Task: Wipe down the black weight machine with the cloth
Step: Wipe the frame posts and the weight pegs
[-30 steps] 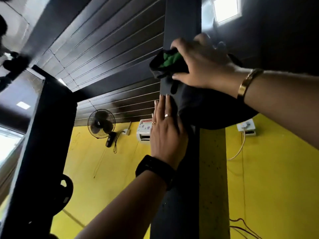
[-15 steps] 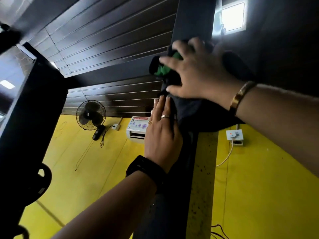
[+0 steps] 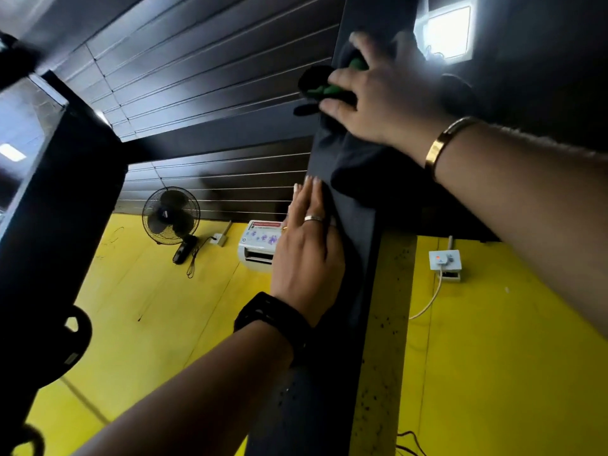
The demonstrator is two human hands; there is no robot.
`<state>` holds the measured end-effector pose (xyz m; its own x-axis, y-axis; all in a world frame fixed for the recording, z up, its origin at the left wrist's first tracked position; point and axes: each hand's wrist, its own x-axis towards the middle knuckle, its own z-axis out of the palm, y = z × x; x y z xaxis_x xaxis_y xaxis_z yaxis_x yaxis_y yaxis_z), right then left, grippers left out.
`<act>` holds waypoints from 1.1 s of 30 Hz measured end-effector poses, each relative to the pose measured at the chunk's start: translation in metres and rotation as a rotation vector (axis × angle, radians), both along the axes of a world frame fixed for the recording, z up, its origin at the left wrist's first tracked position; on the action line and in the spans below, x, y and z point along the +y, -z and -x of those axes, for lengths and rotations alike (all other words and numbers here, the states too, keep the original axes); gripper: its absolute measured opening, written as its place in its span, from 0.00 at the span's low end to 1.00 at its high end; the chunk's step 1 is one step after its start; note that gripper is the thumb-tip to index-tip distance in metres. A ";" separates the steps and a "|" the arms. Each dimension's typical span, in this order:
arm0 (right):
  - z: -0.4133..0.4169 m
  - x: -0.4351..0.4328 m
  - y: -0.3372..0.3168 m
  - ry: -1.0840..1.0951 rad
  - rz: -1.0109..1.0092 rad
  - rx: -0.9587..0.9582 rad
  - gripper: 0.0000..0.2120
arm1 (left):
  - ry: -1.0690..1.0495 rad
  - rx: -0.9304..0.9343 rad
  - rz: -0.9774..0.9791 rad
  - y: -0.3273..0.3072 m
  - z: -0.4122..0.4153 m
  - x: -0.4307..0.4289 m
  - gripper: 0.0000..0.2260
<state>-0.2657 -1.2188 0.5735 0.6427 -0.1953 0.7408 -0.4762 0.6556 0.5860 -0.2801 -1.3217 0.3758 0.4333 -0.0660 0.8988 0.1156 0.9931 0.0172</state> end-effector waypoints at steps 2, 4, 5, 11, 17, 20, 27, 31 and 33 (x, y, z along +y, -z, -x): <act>-0.001 0.004 0.024 0.024 -0.038 0.014 0.39 | 0.165 0.033 0.019 0.002 -0.004 0.002 0.31; 0.006 0.009 0.051 0.016 -0.089 0.017 0.35 | 0.287 0.084 0.007 0.005 -0.003 0.001 0.32; 0.013 0.010 0.066 0.010 -0.110 0.009 0.29 | 0.326 0.102 -0.040 0.007 -0.003 0.002 0.31; 0.059 -0.001 0.191 -0.095 -0.237 0.099 0.15 | 0.497 0.166 -0.167 0.003 -0.032 -0.006 0.18; 0.081 0.015 0.208 -0.036 -0.370 0.259 0.15 | 0.687 -0.166 -0.064 0.008 -0.040 -0.018 0.20; 0.062 0.014 0.172 -0.042 -0.272 0.167 0.18 | 0.708 -0.199 -0.016 0.005 -0.050 -0.018 0.16; 0.063 -0.010 0.232 -0.056 -0.170 0.067 0.12 | -0.044 -0.359 0.202 -0.015 -0.067 -0.021 0.27; 0.085 -0.020 0.304 0.065 -0.282 0.134 0.18 | -0.758 -0.469 0.430 -0.015 -0.067 -0.018 0.29; 0.098 -0.021 0.335 0.120 -0.378 0.168 0.19 | -0.876 -0.476 0.522 -0.008 -0.059 -0.015 0.31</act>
<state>-0.3637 -1.2397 0.2382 0.7045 -0.5140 0.4894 -0.2869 0.4245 0.8588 -0.2213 -1.3367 0.3840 -0.2494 0.5255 0.8134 -0.5324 0.6273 -0.5684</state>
